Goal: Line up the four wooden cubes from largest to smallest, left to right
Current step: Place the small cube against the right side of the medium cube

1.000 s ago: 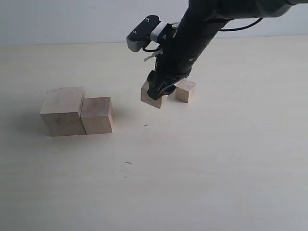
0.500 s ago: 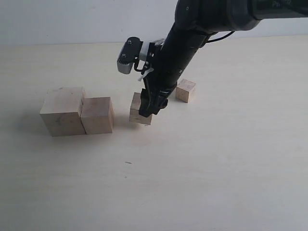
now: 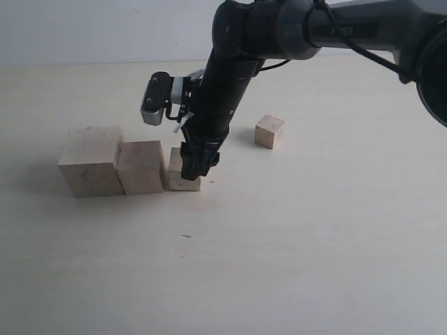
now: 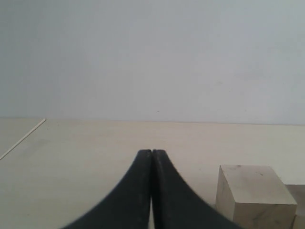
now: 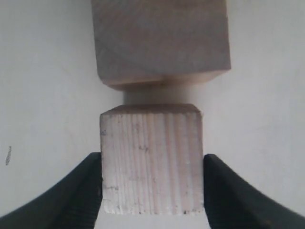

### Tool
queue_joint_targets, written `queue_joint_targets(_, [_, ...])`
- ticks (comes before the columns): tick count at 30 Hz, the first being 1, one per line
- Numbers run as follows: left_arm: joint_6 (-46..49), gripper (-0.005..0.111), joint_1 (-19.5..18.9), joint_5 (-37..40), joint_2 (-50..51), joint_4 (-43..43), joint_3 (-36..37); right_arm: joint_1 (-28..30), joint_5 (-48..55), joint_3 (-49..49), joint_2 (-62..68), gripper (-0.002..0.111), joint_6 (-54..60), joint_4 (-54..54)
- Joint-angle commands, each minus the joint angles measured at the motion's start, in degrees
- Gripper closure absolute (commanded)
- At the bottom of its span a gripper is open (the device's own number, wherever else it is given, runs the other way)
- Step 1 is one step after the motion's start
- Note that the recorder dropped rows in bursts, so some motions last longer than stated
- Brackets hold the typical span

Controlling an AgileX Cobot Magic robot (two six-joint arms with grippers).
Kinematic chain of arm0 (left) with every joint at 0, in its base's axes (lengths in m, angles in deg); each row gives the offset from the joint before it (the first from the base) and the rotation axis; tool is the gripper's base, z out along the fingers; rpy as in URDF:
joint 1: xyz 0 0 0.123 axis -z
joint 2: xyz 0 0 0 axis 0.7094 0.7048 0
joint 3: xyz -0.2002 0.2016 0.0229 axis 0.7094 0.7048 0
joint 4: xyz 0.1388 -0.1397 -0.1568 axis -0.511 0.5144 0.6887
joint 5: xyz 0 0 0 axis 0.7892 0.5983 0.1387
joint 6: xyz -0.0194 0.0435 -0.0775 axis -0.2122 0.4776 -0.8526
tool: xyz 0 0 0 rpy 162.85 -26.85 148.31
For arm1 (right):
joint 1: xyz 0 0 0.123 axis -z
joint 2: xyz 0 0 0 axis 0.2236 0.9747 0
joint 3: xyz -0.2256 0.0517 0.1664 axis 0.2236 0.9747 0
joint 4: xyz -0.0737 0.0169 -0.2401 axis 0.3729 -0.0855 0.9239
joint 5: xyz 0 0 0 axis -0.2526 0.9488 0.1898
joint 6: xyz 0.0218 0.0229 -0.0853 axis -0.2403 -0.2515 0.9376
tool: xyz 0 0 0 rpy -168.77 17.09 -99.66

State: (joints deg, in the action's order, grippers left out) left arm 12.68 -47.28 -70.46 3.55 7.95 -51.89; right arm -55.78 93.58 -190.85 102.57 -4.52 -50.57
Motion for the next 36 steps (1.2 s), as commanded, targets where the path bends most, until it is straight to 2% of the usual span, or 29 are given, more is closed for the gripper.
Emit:
queue_joint_targets(1, [0.04,0.104,-0.11,-0.18,-0.38,0.58,0.19,-0.74,0.17,-1.73,0.54,0.108,0.42,0.28])
queue_joint_targets(17, [0.04,0.104,-0.11,-0.18,-0.38,0.58,0.19,-1.43,-3.61,-1.75,1.25,0.108,0.53,1.33])
queue_joint_targets(20, [0.04,0.104,-0.11,-0.18,-0.38,0.58,0.19,-1.43,-3.73,-1.75,1.25,0.095,0.53,1.33])
queue_joint_targets(22, [0.04,0.104,-0.11,-0.18,-0.38,0.58,0.19,-1.43,-3.73,-1.75,1.25,0.081,0.53,1.1])
queue_joint_targets(25, [0.04,0.104,-0.11,-0.18,-0.38,0.58,0.19,-1.43,-3.73,-1.75,1.25,0.055,0.53,-1.53])
queue_joint_targets(31, [0.04,0.104,-0.11,-0.18,-0.38,0.58,0.19,-1.43,-3.59,-1.75,-2.3,0.033,-0.41,-1.41])
queue_joint_targets(36, [0.04,0.104,-0.11,-0.18,-0.38,0.58,0.19,-1.32,-1.29,-1.75,-6.89,0.028,-2.8,4.2])
